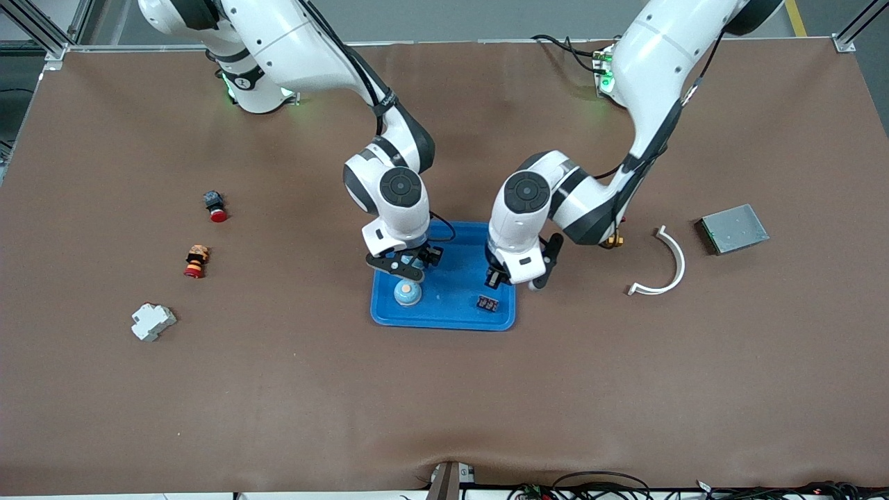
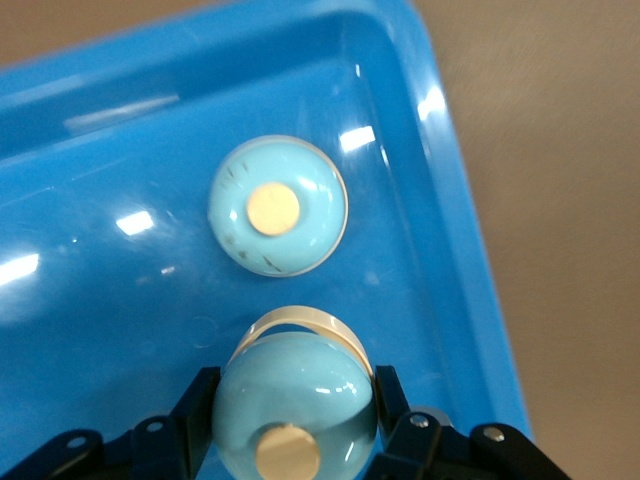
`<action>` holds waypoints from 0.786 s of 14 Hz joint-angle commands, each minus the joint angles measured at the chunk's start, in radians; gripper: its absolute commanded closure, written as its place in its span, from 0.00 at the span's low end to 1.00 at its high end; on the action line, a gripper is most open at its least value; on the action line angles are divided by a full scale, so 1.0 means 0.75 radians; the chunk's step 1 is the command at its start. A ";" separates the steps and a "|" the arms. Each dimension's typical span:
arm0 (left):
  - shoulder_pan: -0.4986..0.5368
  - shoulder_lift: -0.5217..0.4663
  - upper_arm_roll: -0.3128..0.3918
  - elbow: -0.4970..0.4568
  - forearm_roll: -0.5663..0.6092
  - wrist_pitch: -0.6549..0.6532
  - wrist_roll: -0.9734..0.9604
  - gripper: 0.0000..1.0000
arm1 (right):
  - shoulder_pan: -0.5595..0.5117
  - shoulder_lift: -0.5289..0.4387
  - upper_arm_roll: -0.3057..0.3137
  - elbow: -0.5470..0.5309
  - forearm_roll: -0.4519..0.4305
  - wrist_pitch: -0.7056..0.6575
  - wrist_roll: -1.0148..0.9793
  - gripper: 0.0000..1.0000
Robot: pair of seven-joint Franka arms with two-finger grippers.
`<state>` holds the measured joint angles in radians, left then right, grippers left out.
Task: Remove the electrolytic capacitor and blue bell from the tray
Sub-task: 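Carry the bell beside the red buttons while the left gripper carries the capacitor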
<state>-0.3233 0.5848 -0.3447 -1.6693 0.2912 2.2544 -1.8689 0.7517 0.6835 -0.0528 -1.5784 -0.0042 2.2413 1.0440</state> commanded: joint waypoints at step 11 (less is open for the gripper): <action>0.555 -0.313 -0.023 -0.418 -0.034 -0.243 0.796 1.00 | -0.450 -0.347 0.005 -0.206 0.026 -0.219 -1.060 1.00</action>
<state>0.0410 0.3992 -0.3475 -1.8963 0.2852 2.0719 -1.3244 0.4711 0.5201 -0.0662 -1.6137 0.0048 2.0629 0.3522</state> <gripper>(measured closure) 0.700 0.330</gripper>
